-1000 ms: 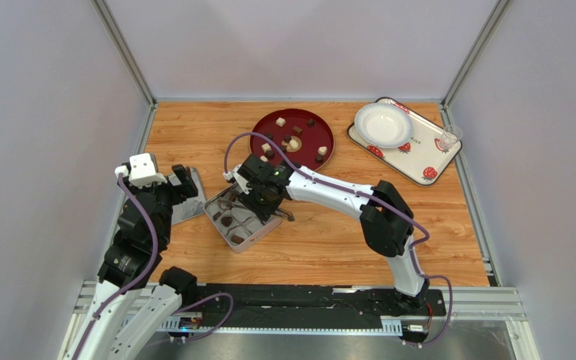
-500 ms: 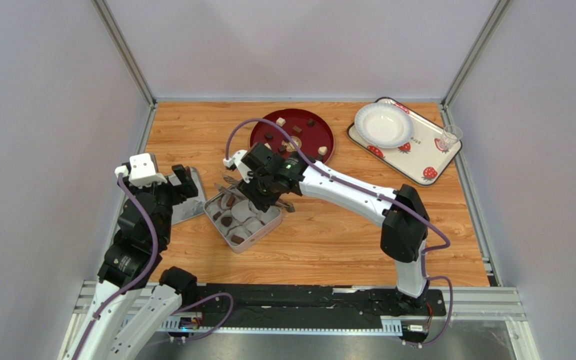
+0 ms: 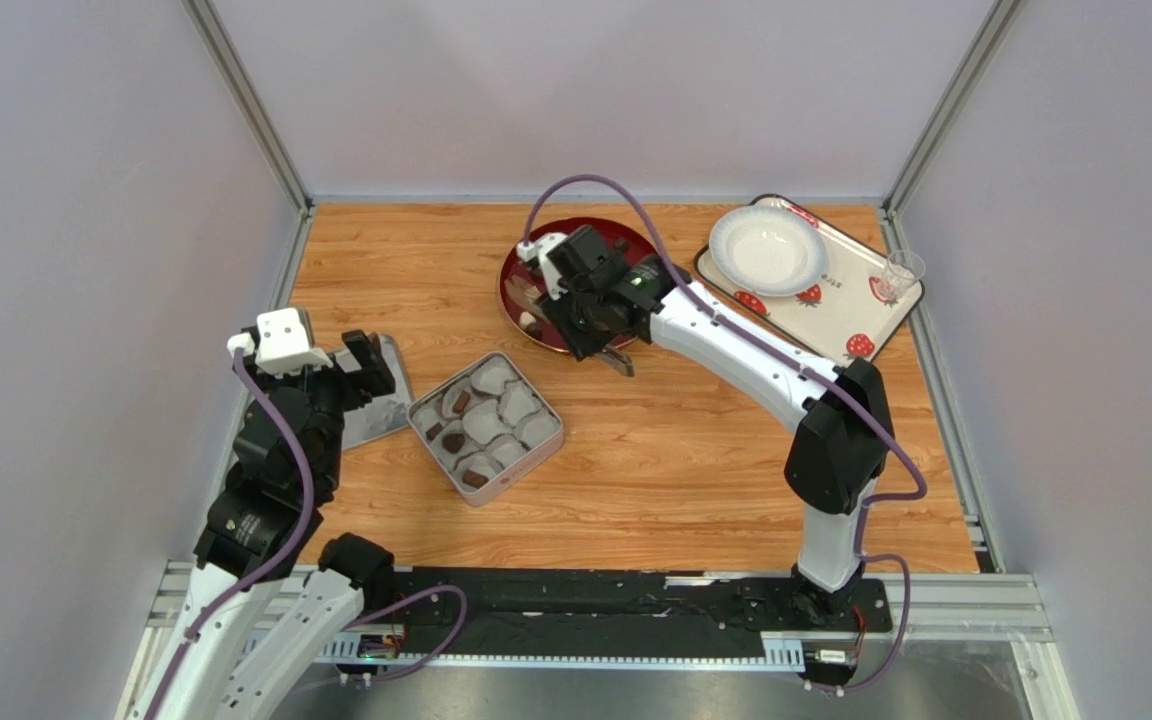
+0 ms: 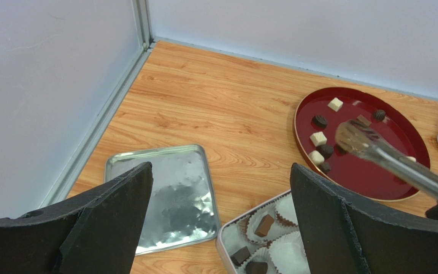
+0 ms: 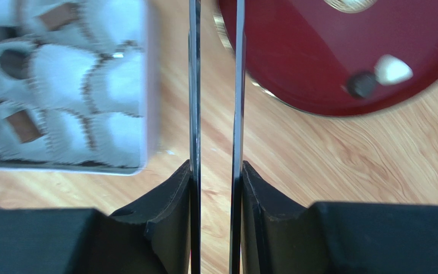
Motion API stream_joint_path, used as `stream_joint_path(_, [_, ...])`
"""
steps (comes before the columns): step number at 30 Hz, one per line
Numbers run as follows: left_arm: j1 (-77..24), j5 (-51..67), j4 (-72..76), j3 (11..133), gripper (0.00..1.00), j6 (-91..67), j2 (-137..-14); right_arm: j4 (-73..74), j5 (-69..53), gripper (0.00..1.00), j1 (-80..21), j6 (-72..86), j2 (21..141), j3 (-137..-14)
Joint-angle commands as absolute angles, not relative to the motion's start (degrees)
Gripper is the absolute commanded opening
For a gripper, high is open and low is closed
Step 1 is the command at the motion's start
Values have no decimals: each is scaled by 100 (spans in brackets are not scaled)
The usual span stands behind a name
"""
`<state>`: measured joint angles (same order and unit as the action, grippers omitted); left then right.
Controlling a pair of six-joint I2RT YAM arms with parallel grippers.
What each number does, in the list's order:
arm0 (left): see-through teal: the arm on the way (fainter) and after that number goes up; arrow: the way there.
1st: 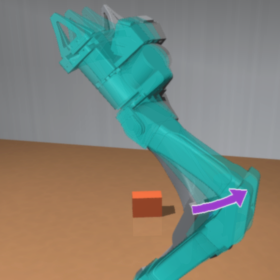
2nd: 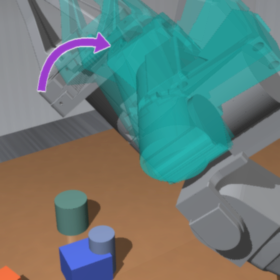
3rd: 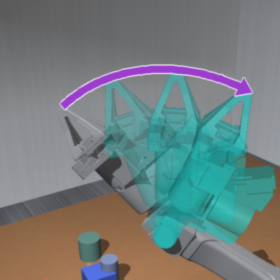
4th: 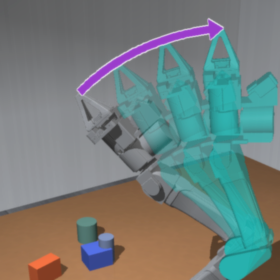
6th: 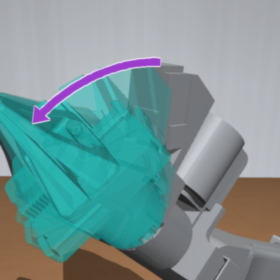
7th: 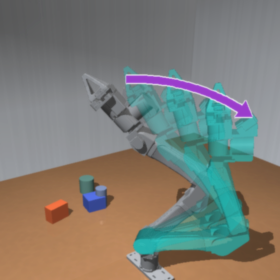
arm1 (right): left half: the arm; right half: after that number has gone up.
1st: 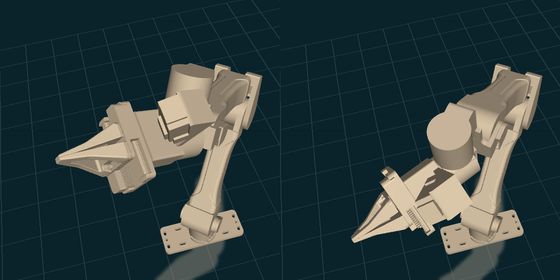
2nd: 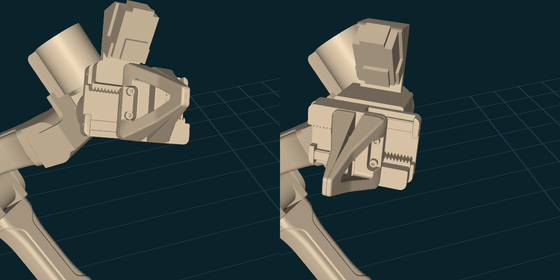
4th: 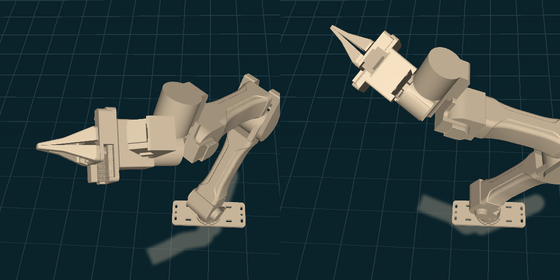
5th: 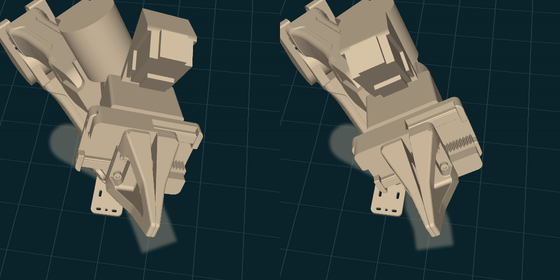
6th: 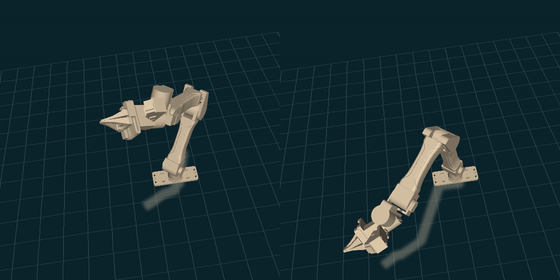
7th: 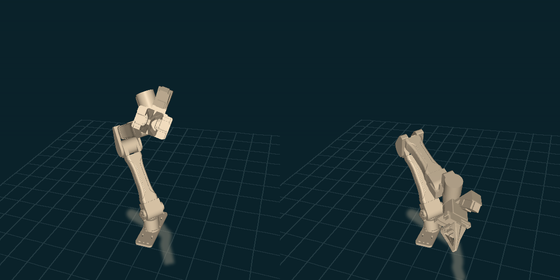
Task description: Pack the chocolate
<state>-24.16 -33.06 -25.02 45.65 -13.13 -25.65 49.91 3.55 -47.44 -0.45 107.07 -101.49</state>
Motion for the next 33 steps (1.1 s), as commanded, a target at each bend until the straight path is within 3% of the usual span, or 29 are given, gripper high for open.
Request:
stream_joint_path(1, [-2382,-3270,-2338,4544,98,-1283,-2505,4975,642,33,-4176,228,10397,-9906])
stream_joint_path(11, [-2382,-3252,-2338,4535,98,-1274,-2496,4755,501,33,-3182,229,10748,-9817])
stream_joint_path(33, [-2382,-3287,-2320,4553,98,-1230,-2654,4157,-167,44,-2619,-685,12128,-10854])
